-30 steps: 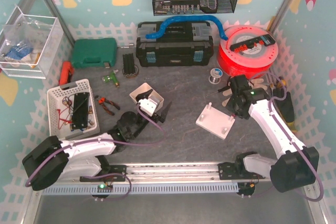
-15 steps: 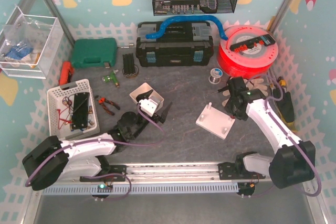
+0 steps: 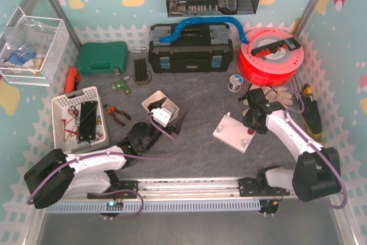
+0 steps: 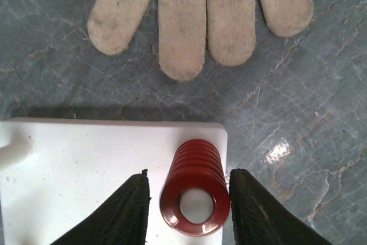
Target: Install the large spring
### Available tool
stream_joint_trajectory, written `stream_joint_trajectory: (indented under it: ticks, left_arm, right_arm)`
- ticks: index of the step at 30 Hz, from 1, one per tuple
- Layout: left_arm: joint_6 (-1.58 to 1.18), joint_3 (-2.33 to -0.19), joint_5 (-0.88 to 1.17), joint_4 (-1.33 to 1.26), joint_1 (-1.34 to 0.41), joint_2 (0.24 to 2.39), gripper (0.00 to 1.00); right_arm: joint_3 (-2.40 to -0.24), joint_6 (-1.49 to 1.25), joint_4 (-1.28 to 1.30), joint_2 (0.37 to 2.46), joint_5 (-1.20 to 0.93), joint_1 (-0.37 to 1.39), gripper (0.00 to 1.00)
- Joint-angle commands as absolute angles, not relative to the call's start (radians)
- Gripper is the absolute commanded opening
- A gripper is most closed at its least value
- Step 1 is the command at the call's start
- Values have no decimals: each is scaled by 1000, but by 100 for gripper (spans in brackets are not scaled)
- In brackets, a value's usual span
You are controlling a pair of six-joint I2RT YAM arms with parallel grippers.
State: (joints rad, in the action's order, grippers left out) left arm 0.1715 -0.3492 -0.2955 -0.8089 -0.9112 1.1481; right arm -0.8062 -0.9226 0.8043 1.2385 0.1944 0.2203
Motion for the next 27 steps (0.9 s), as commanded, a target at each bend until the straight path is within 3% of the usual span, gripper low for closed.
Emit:
stream_joint_trajectory:
  ticks: [1, 6, 10, 11, 14, 16, 19, 24, 27]
  left_arm:
    - [187, -350, -315, -831, -919, 1153, 99]
    - [161, -374, -360, -800, -919, 1164, 99]
    - [-74, -460, -549, -636, -899, 1167, 100]
    - [-157, -494, -555, -557, -874, 1164, 100]
    - [-375, -614, -442, -280, -754, 1160, 99]
    - [-441, -687, -322, -167, -662, 1172, 99]
    - [-455, -767, -244, -37, -582, 1195, 91]
    - [-477, -854, -161, 105, -513, 1246, 66]
    - [-457, -924, -95, 205, -477, 1313, 57]
  right_arm:
    - [-816, -903, 769, 1230, 208, 210, 43]
    - [-877, -843, 768, 1155, 183, 210, 55]
    - [-952, -710, 698, 1085, 147, 211, 64]
    - [-956, -673, 655, 1066, 127, 212, 68]
    - [-931, -594, 512, 1014, 55, 213, 93]
    - [-885, -576, 406, 993, 5, 214, 98]
    - [-821, -558, 265, 982, -37, 217, 98]
    - [-704, -565, 59, 984, -82, 230, 97]
    - [-658, -573, -16, 1010, -84, 244, 97]
